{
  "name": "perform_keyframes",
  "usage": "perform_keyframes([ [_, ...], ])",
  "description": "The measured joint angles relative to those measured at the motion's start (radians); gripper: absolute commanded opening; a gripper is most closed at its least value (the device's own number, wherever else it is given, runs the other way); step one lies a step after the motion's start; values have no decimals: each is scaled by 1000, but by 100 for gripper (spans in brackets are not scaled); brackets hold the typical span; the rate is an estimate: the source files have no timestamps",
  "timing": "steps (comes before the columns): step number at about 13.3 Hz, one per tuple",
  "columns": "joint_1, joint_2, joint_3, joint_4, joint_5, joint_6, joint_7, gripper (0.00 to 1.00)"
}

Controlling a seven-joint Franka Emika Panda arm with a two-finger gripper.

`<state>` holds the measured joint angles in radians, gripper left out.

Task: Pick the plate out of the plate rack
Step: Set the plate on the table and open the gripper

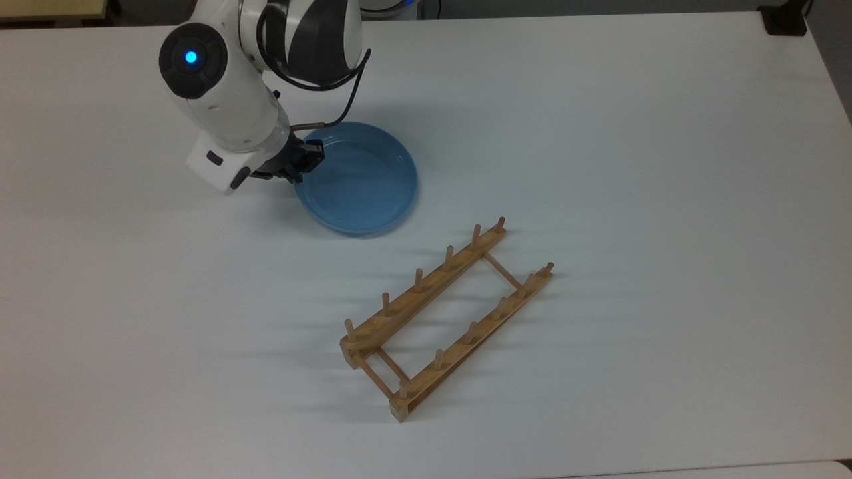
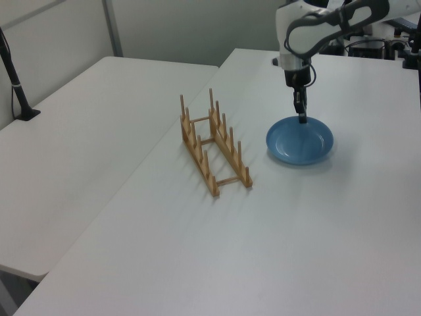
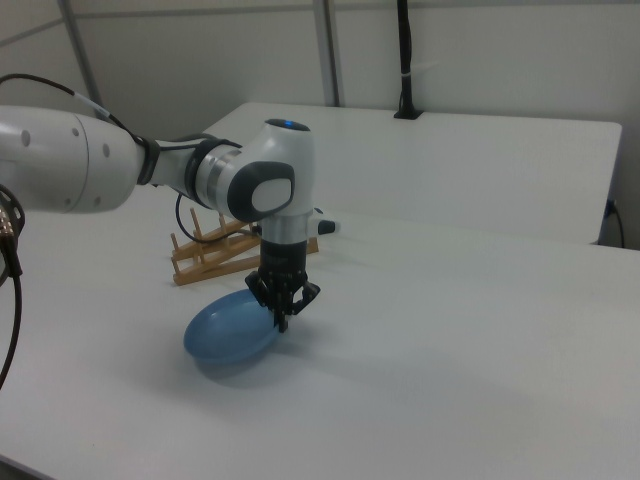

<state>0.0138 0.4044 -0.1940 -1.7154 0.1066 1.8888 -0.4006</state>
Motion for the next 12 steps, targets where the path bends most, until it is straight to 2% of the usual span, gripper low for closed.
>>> perform_keyframes([
  [1,0,1,0,-9,0,6,-12,6],
  [2,-1,1,0,-15,0,8,-18,21],
  [4,-2,1,0,-20,-1,8,-24,63],
  [6,-4,2,-1,-28,-12,8,-24,91],
  [8,-7,2,-1,-36,-18,9,-25,100],
  [12,-9,0,-1,-40,-31,11,-25,100],
])
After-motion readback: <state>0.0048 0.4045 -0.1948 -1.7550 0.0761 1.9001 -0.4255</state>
